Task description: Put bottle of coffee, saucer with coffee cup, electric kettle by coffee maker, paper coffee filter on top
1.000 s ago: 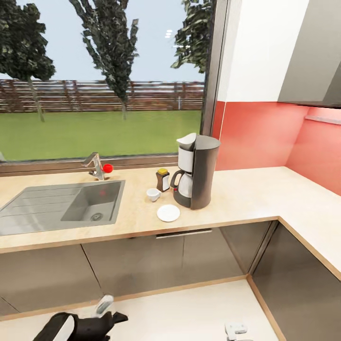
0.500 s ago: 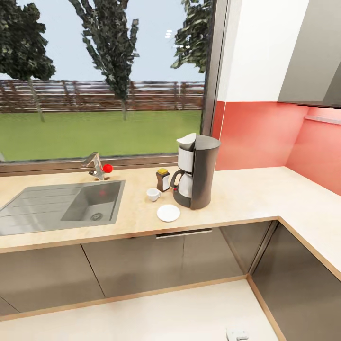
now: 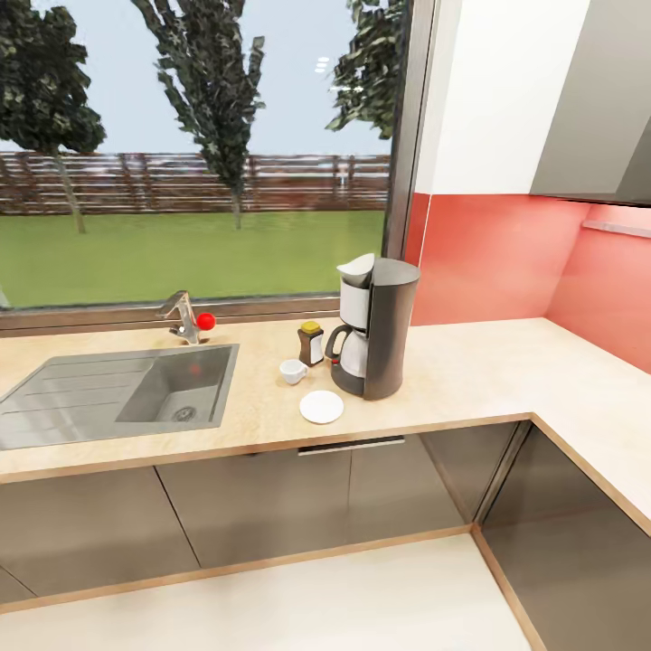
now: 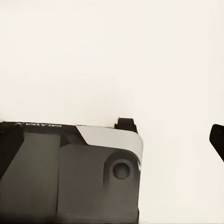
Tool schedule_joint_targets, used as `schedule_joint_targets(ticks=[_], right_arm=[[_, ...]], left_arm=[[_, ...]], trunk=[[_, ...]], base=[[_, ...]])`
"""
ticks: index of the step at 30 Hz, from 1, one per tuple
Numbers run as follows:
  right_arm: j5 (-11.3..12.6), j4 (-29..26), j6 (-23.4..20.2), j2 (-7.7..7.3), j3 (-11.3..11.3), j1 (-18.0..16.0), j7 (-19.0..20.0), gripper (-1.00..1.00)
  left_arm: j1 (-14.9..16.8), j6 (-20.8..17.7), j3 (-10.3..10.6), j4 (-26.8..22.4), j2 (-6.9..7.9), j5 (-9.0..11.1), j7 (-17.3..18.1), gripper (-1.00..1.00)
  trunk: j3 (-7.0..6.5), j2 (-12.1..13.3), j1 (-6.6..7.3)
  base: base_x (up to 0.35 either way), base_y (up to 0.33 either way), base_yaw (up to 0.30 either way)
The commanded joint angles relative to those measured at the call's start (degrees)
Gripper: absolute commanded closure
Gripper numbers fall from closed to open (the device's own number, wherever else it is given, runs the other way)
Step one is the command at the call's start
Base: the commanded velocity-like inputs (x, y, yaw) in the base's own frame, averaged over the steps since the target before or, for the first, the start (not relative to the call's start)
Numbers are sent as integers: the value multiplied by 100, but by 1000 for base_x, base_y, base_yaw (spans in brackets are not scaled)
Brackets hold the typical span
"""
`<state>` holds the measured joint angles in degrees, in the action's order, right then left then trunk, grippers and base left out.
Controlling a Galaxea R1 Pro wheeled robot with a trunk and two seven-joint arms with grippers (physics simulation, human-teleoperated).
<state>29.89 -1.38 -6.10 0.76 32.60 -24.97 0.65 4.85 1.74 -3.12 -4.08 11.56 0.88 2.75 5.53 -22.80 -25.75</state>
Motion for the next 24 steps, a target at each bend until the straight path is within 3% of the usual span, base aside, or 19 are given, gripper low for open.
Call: schedule_joint_targets(ticks=[1,12,24], right_arm=[[57,-3,-20,1,47,35,6,-100],[87,-3,24,57,36,395,-2,-100],[87,-3,39,-24,27,556,-3,-100]], left_arm=[[6,18,-31,2,2,9,27,-100],[-114,247,-36,60,4,17,16,-100],[-120,294,-64,8,-46,21,23,-100]], trunk=[[12,-12,-3],[49,-12,-3],[107,-12,-3]], base=[[0,0,19],[0,0,207],[0,0,244]])
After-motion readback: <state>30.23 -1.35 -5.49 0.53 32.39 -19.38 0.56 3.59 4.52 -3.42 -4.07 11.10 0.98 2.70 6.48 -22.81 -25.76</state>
